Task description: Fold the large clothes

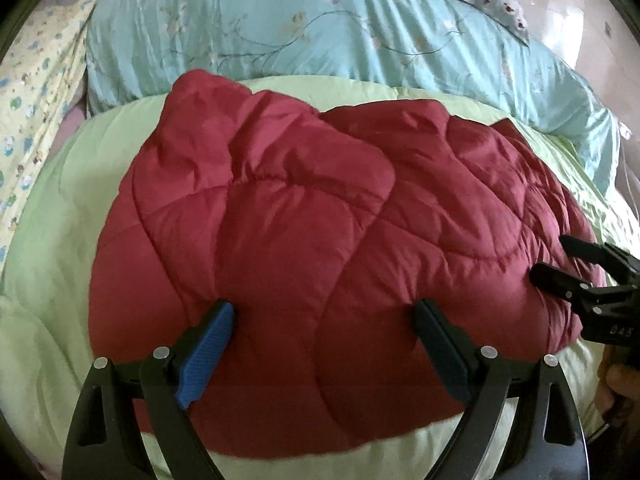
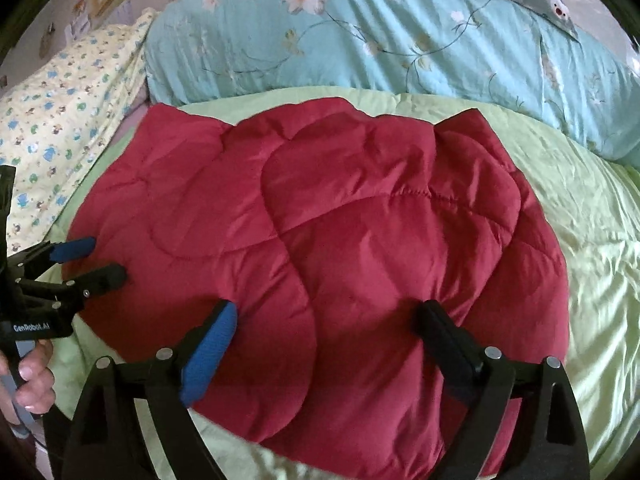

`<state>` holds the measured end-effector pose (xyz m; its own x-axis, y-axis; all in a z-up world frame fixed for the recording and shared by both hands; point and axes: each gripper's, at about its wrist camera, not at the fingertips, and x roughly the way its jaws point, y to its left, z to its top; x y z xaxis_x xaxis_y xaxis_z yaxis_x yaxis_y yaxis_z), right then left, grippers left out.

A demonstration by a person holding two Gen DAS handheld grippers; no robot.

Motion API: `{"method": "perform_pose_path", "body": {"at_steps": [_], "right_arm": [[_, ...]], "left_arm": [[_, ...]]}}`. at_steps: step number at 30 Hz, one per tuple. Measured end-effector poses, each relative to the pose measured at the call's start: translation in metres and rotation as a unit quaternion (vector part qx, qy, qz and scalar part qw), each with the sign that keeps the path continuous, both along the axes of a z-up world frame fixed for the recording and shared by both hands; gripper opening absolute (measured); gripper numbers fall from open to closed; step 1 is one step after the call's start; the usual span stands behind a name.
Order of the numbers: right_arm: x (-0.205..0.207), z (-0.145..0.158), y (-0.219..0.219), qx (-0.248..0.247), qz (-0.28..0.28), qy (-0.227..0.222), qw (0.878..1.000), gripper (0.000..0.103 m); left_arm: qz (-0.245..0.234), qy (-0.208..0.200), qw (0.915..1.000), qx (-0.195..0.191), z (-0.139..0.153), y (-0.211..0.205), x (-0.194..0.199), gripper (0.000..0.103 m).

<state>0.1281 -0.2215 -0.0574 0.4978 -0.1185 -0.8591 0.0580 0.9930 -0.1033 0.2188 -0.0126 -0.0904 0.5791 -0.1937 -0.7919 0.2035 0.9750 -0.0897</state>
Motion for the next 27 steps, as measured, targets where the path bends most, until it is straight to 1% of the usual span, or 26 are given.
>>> {"method": "perform_pose_path", "body": {"at_steps": [4,6,10,17,19,21,24,27], "right_arm": [[0.016,-0.003,-0.015,0.000,-0.021,0.008,1.000,0.093],[0.024,-0.005,-0.020,-0.012,-0.029,0.013,0.999,0.093],[0.038,-0.007,-0.029,-0.012,-0.041,0.027,0.999,0.093],[0.060,-0.006,-0.052,-0.016,-0.073,0.030,0.997,0.092],[0.065,-0.007,-0.060,-0.008,-0.082,0.032,0.996,0.092],[0.068,-0.010,-0.069,0.011,-0.091,0.036,0.995,0.092],[0.072,-0.014,-0.075,0.013,-0.101,0.036,0.994,0.093],[0.071,-0.018,-0.085,0.031,-0.116,0.033,0.992,0.093]], "left_arm": [[0.013,0.011,0.9998,-0.003,-0.007,0.001,0.020,0.092],[0.017,0.015,0.9997,0.002,-0.009,0.000,0.030,0.093],[0.027,0.021,0.9994,0.007,-0.012,-0.001,0.047,0.093],[0.057,0.036,0.9977,-0.011,-0.014,0.014,0.085,0.091],[0.062,0.039,0.9973,-0.010,-0.017,0.016,0.096,0.091],[0.067,0.043,0.9968,-0.014,-0.020,0.019,0.105,0.091],[0.076,0.049,0.9956,-0.023,-0.027,0.025,0.118,0.091],[0.080,0.052,0.9949,-0.031,-0.034,0.029,0.127,0.091]]}}
